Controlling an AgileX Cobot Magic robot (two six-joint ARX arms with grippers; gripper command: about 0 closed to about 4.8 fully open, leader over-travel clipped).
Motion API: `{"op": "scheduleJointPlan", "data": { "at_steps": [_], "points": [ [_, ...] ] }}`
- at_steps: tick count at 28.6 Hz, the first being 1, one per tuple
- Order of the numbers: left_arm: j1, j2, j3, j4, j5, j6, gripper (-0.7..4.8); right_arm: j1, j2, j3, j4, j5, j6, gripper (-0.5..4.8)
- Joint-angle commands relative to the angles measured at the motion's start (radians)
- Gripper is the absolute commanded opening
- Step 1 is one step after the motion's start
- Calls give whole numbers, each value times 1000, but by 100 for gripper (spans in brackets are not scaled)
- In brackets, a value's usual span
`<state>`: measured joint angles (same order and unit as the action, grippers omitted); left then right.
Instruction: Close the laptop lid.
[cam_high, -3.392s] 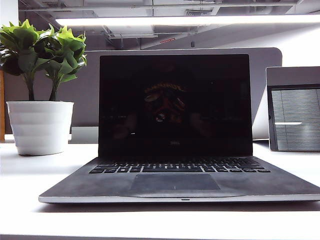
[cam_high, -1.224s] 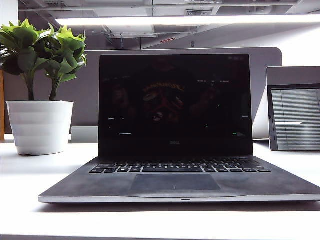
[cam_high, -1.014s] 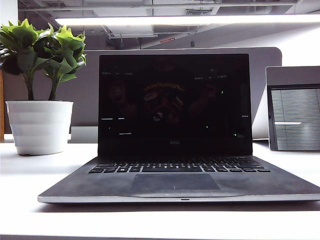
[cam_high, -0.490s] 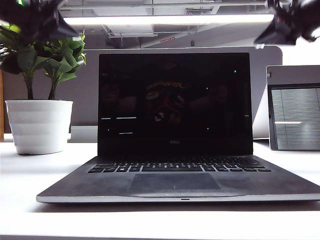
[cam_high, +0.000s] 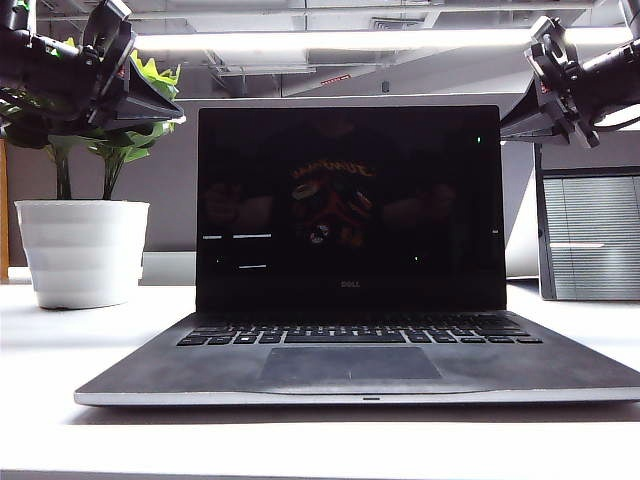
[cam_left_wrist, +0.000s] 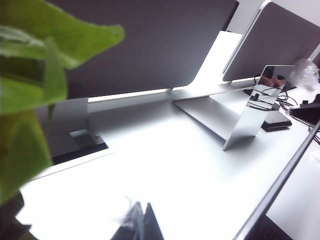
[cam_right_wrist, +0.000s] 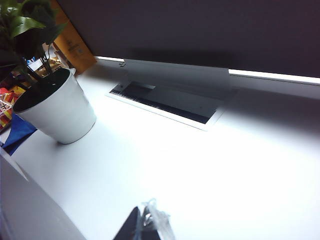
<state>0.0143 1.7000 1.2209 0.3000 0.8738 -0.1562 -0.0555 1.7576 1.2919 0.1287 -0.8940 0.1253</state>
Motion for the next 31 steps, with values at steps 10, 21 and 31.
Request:
{"op": "scheduleJointPlan", "data": {
  "at_steps": [10,21,31],
  "points": [
    [-82,-5,4,-59,47,33,-5,16,-3,7,-5,-78,-3,-5],
    [-93,-5,4,-115,92,29,-5,21,-3,7,-29,-139,-2,-5],
    [-77,-9,5,-169,153,23,-5,19,-7,7,-92,-190,-3,-5]
  ]
}}
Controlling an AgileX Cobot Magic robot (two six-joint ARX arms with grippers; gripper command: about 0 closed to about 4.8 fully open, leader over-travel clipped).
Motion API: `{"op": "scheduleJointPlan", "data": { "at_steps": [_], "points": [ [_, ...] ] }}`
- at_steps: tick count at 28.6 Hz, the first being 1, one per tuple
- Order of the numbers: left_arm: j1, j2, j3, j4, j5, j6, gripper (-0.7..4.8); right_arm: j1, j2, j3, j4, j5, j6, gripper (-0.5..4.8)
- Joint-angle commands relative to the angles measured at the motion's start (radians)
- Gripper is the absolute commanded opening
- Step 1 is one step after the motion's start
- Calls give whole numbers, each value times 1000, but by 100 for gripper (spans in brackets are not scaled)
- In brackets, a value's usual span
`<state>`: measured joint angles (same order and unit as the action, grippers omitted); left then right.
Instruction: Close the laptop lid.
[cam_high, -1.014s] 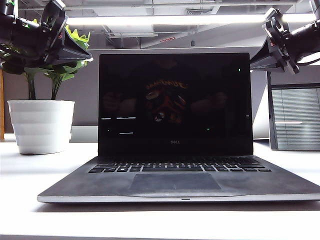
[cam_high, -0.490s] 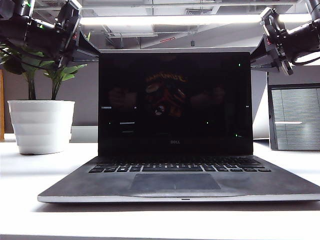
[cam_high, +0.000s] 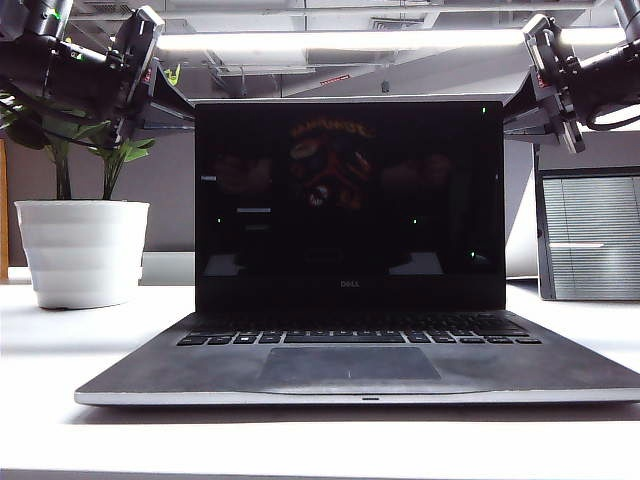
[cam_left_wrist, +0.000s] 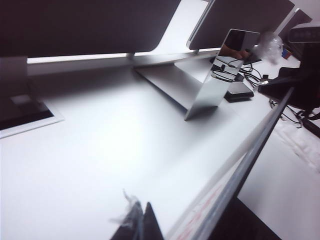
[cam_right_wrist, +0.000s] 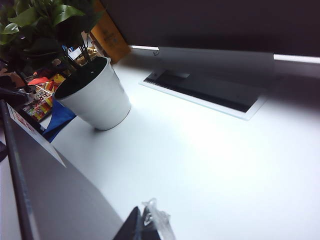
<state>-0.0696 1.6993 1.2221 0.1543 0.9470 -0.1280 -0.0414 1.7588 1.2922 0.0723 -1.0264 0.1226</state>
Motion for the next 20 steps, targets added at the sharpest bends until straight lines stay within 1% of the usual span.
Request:
{"op": "scheduleJointPlan", "data": {
  "at_steps": [1,4,7,15,20],
  "points": [
    [9,-8,3,-31,90,-8,-5,5,-8,7,-43,-64,0,-5],
    [16,-8,4,-54,120,-18,-5,5,-8,7,-60,-100,0,-5],
    [16,-8,4,-71,150,-30,-5,7,-11,7,-89,-107,0,-5],
    [15,-9,4,-72,238,-93,-5,7,-14,7,-161,-173,0,-5],
    [15,-8,4,-99,270,-93,-5,8,-15,7,-236,-217,0,-5]
  ]
}}
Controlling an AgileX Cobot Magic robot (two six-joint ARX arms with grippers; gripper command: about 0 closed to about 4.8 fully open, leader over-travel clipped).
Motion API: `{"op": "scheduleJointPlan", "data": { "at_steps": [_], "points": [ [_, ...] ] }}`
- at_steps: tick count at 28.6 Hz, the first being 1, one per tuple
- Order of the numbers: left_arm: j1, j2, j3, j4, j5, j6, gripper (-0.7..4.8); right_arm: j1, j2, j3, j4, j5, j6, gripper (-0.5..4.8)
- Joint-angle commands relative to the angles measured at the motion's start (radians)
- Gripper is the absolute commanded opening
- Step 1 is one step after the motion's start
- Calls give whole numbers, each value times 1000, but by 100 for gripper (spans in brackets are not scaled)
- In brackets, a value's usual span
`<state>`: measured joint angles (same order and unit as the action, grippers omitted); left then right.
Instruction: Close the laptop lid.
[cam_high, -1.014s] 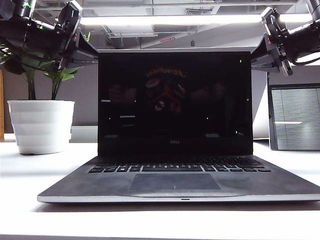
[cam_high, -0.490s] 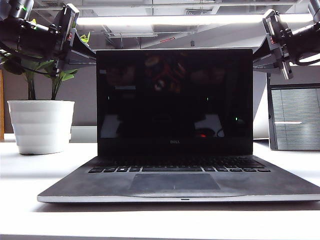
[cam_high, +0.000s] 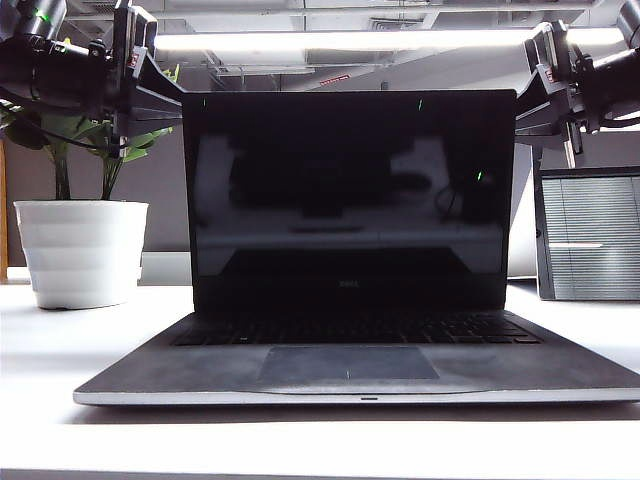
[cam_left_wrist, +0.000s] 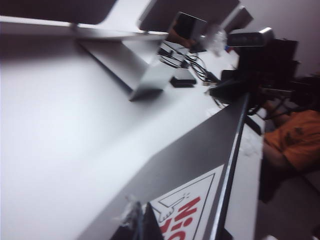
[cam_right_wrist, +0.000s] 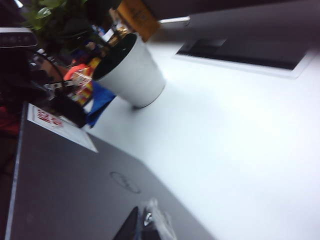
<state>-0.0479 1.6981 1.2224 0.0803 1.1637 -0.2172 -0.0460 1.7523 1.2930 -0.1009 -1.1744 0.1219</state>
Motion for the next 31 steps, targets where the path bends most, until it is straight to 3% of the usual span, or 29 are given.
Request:
{"op": "scheduleJointPlan", "data": {
  "at_steps": [1,7,15,25,29,31],
  "points": [
    [-7,-7,3,-34,54,-2,-5,13,-8,6,-81,-74,1,-5],
    [-7,-7,3,-93,88,7,-5,13,-8,6,-171,-94,-15,-5],
    [-8,-7,3,-274,99,108,-5,18,-8,6,-339,-110,-110,-5],
    [-8,-7,3,-526,98,278,-5,26,-8,5,-597,-82,-307,-5],
    [-15,-7,3,-694,92,427,-5,56,-8,4,-720,31,-394,-5],
    [-17,-7,3,-747,88,471,-5,70,-8,0,-743,32,-412,-5]
  ]
}}
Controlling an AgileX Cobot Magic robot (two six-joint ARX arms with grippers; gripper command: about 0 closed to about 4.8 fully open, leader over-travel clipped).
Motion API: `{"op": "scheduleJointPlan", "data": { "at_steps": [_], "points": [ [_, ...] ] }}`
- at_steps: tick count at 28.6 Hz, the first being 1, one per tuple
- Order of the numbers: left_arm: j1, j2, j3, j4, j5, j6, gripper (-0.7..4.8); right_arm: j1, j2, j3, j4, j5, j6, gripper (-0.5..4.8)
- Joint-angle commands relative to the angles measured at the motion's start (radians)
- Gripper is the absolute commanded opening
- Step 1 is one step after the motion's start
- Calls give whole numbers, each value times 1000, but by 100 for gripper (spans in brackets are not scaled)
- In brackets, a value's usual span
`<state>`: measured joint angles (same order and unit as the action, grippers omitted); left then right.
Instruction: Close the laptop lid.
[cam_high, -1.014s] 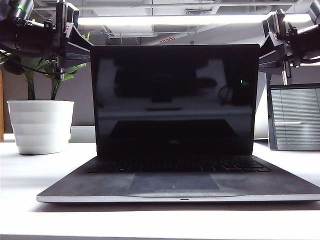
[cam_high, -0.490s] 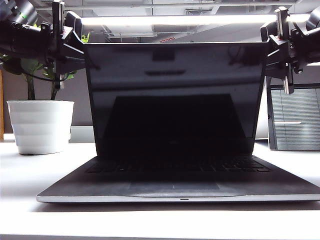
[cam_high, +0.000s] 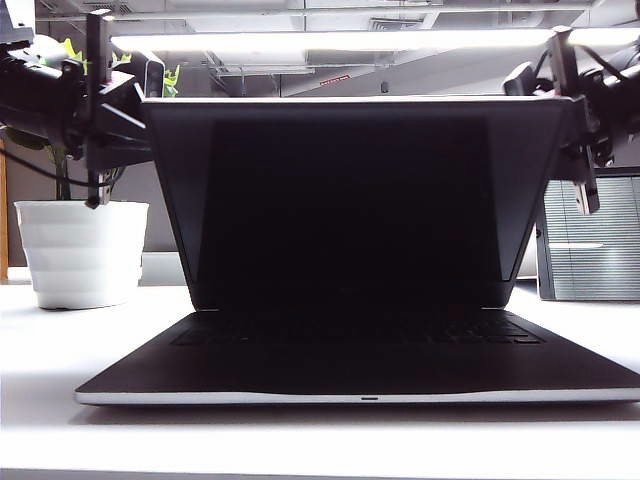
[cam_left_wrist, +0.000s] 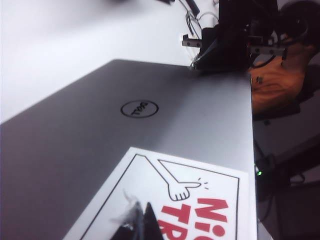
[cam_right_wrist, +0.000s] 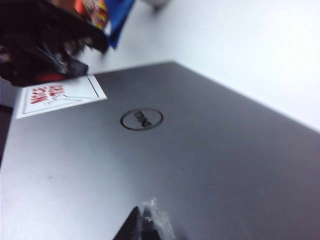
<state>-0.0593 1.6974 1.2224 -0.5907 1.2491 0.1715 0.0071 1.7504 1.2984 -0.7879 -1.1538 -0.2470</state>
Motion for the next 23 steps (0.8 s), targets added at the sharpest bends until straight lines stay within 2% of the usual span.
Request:
{"op": "scheduleJointPlan", "data": {
  "at_steps": [1,3,6,11,19,23],
  "points": [
    [-9,-6,3,-91,0,93,-5,18,-6,-7,-58,11,-43,-5],
    [-14,-6,3,-148,-20,121,-5,27,-6,-18,-67,12,-44,-5],
    [-32,-6,2,-243,-29,208,-5,39,-5,-45,-92,12,-70,-5],
    [-40,-6,-3,-290,-42,222,-5,40,-5,-126,-97,13,-82,-5],
    [-40,-6,-121,-280,-68,240,-5,40,-5,-312,-12,12,-98,-5],
    [-40,-5,-203,-186,-113,222,-5,40,-5,-371,42,14,-93,-5]
  ]
}}
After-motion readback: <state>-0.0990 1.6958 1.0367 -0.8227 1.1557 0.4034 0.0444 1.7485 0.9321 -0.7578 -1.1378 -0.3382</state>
